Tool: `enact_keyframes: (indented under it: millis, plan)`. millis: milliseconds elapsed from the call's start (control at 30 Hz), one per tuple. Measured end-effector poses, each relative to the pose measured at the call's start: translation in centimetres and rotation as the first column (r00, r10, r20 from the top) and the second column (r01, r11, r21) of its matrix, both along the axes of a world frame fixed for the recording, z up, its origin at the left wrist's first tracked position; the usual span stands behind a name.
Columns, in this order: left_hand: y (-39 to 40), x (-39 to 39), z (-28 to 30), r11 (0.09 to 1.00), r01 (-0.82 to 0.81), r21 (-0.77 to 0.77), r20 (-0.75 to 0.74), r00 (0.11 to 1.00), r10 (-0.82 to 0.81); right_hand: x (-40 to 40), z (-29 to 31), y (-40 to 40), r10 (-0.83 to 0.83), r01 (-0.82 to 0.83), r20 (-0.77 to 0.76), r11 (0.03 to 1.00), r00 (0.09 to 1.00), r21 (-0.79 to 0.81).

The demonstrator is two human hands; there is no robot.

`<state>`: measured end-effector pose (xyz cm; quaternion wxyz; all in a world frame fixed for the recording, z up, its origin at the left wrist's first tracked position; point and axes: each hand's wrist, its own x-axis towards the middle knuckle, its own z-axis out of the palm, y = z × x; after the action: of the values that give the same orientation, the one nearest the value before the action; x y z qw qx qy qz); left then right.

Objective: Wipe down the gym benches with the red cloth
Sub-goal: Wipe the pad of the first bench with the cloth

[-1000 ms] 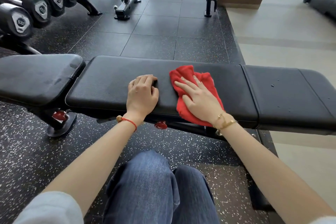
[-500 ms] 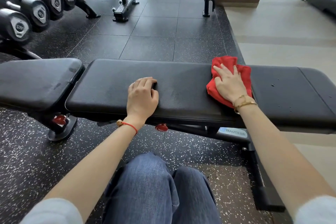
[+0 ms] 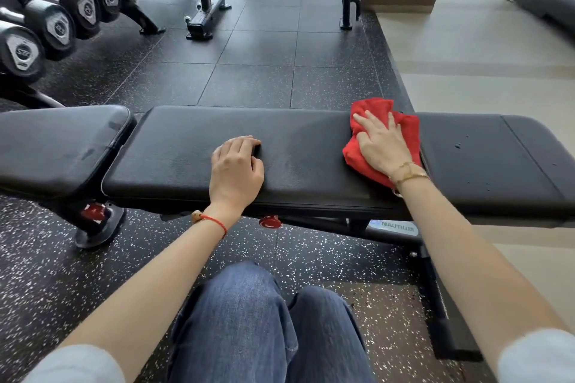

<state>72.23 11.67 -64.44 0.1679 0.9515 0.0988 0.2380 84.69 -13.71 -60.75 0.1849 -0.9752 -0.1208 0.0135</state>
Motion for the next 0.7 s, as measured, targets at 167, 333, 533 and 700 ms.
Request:
enact_keyframes:
  millis: [167,333,533,700]
  plan:
    - [0.0,0.0,0.1,1.0,-0.005,0.001,-0.012,1.0,0.005,-1.3,0.0,6.0,0.176,-0.175,0.023,0.984,0.984,-0.035]
    - [0.1,0.0,0.2,1.0,-0.004,-0.006,-0.003,1.0,0.004,-5.9,-0.6,6.4,0.378,-0.379,0.065,0.925,0.924,0.012]
    - [0.4,0.0,0.0,1.0,0.019,-0.003,-0.011,1.0,-0.019,-6.5,-1.0,-0.4,0.277,-0.286,0.14,0.957,0.951,0.045]
    - [0.1,0.1,-0.1,1.0,0.013,0.005,-0.02,1.0,-0.013,-0.7,-0.3,-2.1,0.09,-0.09,0.017,0.996,0.996,0.016]
